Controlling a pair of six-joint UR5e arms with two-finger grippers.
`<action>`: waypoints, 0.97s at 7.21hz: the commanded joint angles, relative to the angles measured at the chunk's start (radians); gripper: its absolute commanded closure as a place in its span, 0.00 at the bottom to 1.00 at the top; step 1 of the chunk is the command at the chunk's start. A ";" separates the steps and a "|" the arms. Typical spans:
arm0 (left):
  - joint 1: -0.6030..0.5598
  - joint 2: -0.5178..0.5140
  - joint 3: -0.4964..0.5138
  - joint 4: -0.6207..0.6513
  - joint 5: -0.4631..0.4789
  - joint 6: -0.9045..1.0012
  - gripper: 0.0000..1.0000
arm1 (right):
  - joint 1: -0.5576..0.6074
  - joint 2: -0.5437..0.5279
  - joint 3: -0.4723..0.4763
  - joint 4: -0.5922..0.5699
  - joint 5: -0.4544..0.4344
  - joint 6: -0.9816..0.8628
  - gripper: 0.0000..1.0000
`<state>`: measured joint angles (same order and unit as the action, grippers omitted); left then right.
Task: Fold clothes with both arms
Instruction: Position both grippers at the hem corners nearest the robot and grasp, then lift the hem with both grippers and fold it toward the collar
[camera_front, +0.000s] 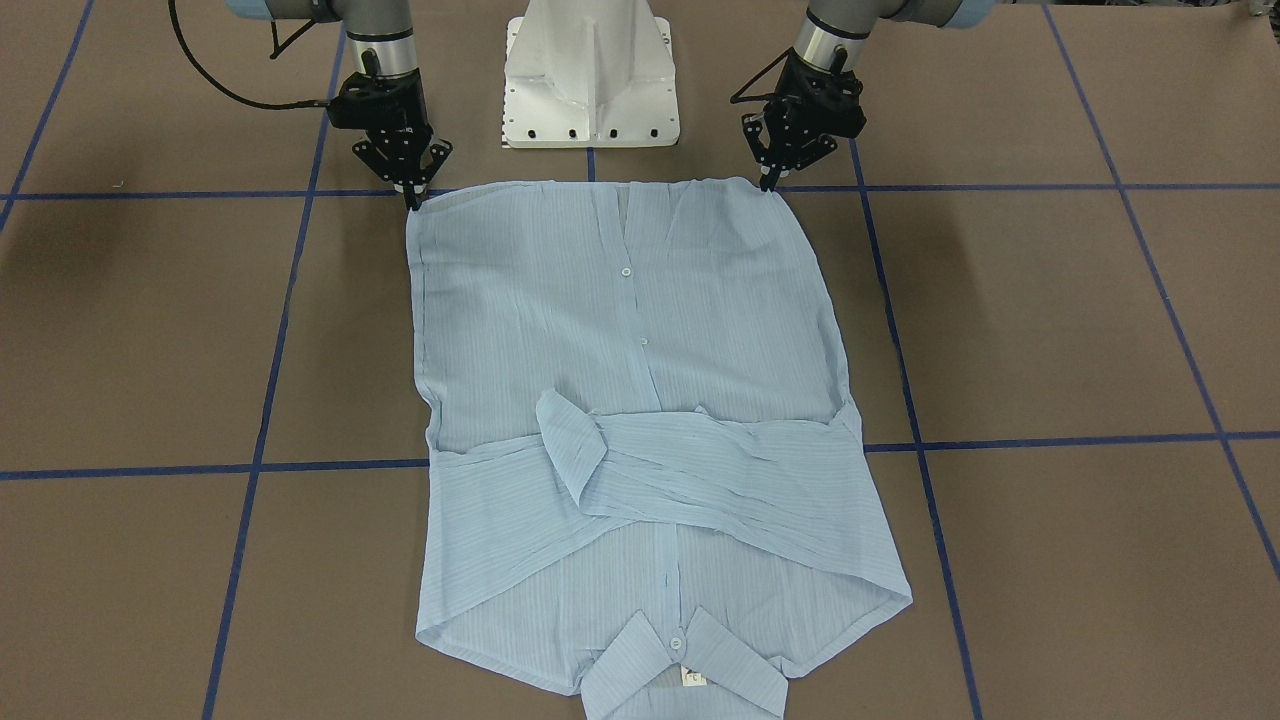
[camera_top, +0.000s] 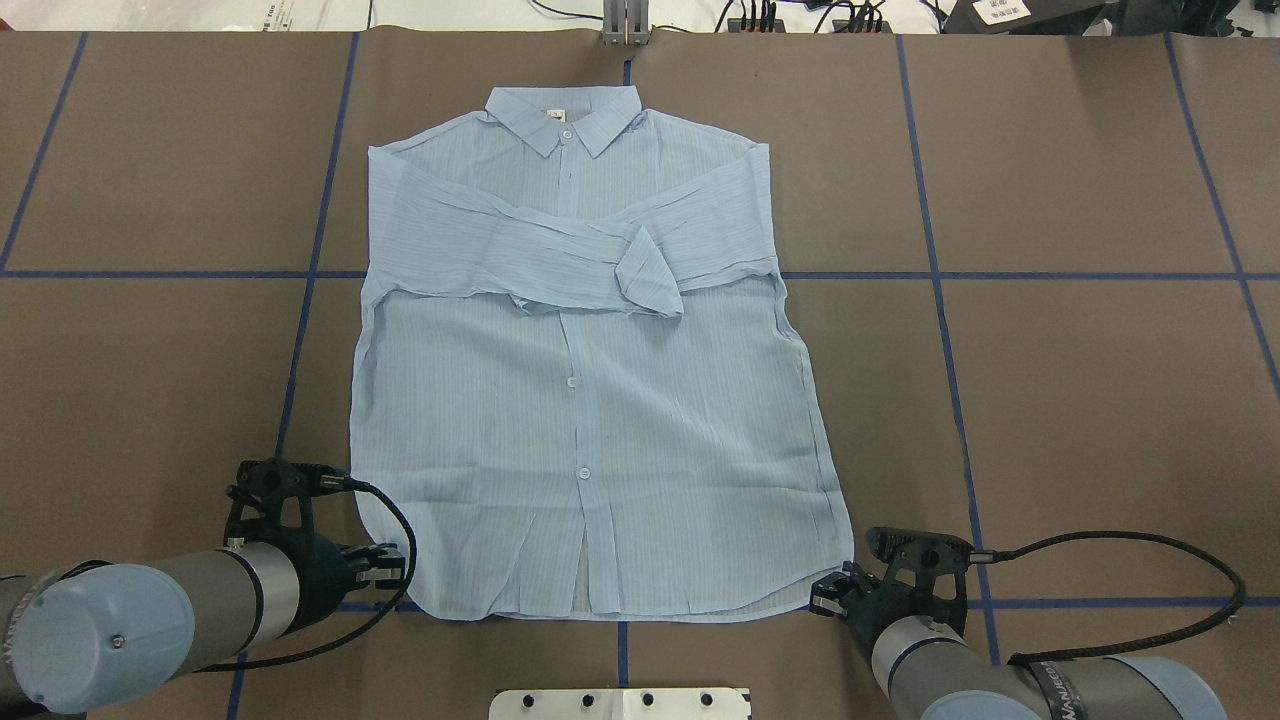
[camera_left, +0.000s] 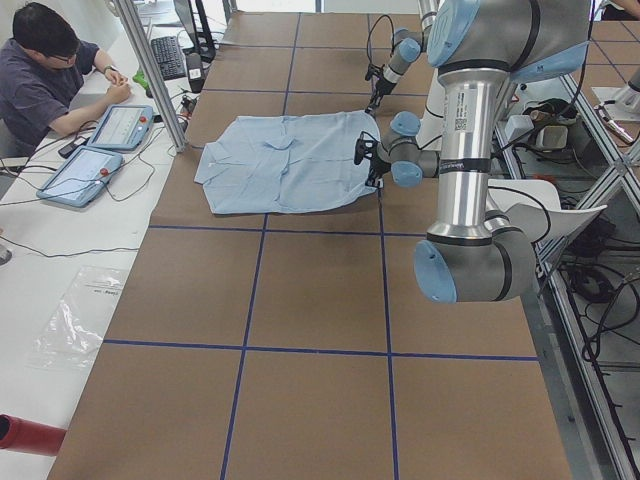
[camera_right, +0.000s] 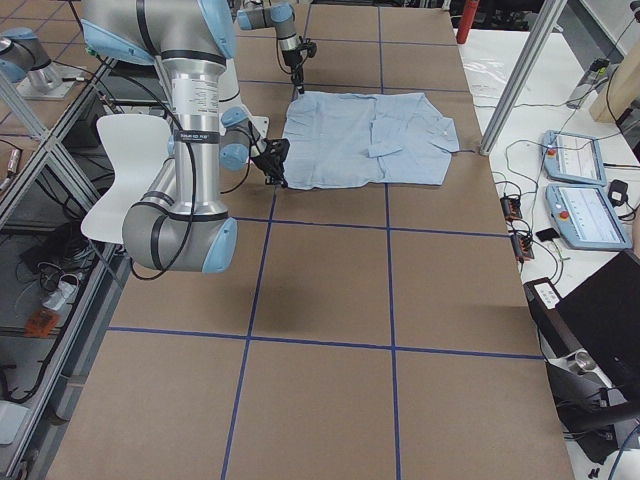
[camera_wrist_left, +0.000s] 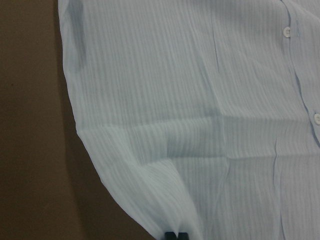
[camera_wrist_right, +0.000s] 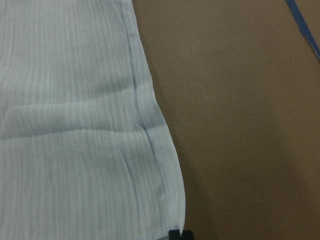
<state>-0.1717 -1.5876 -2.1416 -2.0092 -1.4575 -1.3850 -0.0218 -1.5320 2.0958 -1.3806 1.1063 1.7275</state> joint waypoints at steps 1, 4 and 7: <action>-0.005 0.003 -0.041 0.003 -0.009 0.006 1.00 | 0.016 -0.017 0.081 -0.027 0.006 -0.002 1.00; -0.014 0.008 -0.264 0.169 -0.139 0.046 1.00 | 0.008 -0.001 0.472 -0.515 0.146 0.003 1.00; -0.075 -0.040 -0.538 0.488 -0.301 0.101 1.00 | 0.064 0.279 0.621 -0.915 0.280 0.001 1.00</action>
<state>-0.2063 -1.5989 -2.5899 -1.6395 -1.6911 -1.3144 0.0065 -1.3776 2.6855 -2.1467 1.3435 1.7308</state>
